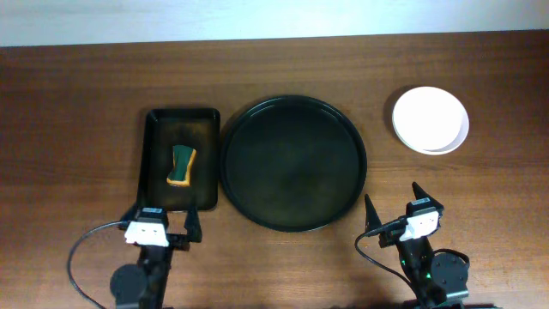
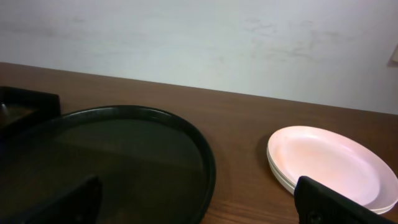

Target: Clean dirty plates on tray and stack at the side

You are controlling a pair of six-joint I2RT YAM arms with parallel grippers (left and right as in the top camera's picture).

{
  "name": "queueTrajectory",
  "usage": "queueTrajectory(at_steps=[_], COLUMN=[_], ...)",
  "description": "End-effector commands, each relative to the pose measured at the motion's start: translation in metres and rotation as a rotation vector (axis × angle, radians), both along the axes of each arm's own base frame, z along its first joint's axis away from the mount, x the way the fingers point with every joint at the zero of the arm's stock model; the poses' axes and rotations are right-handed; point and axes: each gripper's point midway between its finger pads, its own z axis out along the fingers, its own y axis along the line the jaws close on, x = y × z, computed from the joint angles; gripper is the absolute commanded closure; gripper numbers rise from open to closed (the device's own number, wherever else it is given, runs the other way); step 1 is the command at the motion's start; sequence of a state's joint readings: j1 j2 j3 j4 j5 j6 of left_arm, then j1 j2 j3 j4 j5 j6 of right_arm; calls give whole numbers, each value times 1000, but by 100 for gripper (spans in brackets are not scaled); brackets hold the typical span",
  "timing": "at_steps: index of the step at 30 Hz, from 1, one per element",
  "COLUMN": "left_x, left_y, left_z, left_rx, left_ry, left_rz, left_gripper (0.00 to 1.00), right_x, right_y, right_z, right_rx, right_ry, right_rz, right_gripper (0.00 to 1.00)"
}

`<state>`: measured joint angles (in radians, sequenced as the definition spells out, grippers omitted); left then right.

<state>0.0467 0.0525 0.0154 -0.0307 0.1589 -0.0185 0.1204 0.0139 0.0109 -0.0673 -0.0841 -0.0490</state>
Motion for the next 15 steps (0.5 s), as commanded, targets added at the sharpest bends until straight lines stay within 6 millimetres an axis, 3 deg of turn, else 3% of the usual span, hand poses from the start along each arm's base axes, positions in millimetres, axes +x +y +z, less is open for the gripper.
queueTrajectory(at_steps=[1,15], left_x=[-2,-2], left_y=[6,4], left_z=[-3,-6], left_rx=[16,24], left_ry=[2,13], left_rz=[39,63], left_gripper=[1,1], right_x=[0,0], right_y=[0,0], right_z=[-2,-2], right_rx=[1,1], right_ry=[3,3], right_rz=[2,2], right_gripper=[1,1])
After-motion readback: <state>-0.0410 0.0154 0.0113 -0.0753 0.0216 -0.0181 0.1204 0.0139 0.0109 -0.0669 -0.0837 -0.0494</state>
